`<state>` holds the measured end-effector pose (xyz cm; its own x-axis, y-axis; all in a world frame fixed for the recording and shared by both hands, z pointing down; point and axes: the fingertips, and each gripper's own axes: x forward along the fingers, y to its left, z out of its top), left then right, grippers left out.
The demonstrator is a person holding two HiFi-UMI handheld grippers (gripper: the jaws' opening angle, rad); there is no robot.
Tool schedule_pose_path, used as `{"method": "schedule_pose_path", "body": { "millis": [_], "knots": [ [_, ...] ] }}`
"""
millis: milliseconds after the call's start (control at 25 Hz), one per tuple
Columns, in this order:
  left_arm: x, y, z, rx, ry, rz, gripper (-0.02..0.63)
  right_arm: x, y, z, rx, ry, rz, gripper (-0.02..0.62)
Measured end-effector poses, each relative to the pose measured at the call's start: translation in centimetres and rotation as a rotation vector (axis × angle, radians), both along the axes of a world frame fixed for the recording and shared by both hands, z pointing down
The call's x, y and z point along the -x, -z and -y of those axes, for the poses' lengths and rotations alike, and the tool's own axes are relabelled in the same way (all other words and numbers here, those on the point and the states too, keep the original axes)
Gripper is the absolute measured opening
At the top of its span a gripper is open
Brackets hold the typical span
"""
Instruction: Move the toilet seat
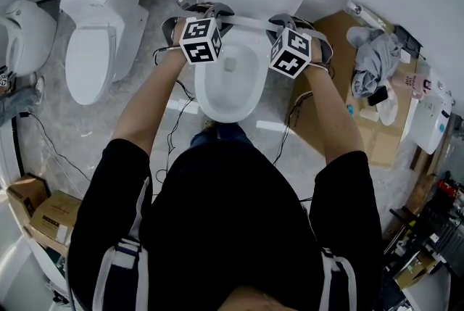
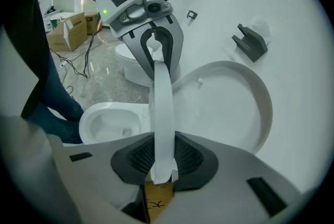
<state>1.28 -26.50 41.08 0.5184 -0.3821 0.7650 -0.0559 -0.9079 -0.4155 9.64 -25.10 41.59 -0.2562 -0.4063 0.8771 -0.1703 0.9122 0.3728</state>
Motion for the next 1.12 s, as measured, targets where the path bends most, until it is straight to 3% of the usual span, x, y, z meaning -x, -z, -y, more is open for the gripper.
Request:
{"method": "schedule_pose_path", "body": {
  "millis": [1120],
  "knots": [
    [-0.3,0.5,6.4,0.044,0.044,-0.015,0.088,-0.3,0.9,6.6,0.008,-0.021,0.060,0.086]
  ]
}}
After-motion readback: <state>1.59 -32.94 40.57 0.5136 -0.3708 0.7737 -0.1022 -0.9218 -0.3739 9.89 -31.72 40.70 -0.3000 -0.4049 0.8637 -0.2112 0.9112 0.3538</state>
